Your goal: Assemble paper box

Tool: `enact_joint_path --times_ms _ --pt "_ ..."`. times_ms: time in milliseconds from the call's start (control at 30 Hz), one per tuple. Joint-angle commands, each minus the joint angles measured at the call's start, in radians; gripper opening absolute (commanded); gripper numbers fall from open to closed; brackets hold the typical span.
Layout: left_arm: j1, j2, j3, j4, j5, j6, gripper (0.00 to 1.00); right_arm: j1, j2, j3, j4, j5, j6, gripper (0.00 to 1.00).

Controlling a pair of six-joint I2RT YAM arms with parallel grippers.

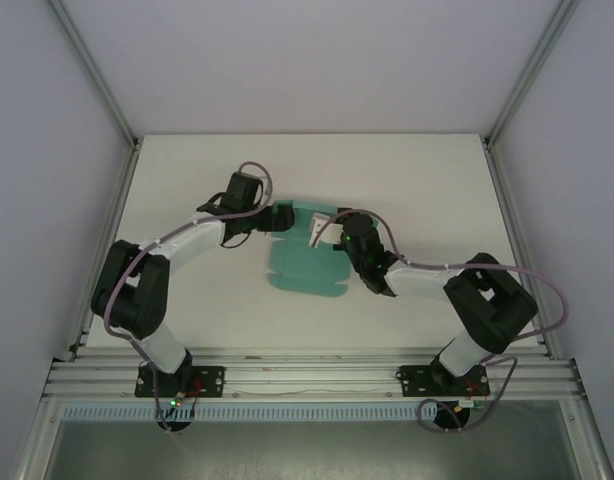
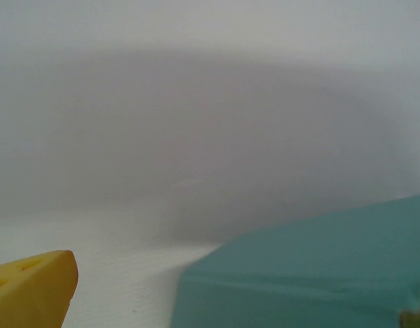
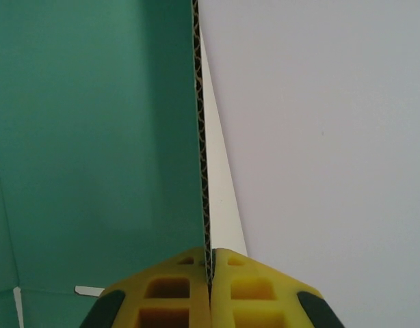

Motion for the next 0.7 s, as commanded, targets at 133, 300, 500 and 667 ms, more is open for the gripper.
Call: enact_joint_path --times_ms 133,300,500,667 --pt "-0.052 0.034 0.054 0.091 -0.081 -0.051 1.00 0.007 -0.023 -0.011 0.011 -0.033 0.098 0.00" --pt "-0.051 0.000 0.021 0.078 -0.150 -0.051 1.00 0.007 -0.021 -0.016 0.009 0.002 0.093 0.00" --pt "-0.022 -0.061 -0.074 0.060 -0.229 -0.049 1.00 0.006 -0.038 -0.018 -0.042 0.014 0.092 0.00" --pt "0.022 -0.098 -0.144 0.101 -0.216 -0.087 1.00 0.006 -0.043 -0.016 -0.066 0.015 0.090 0.00"
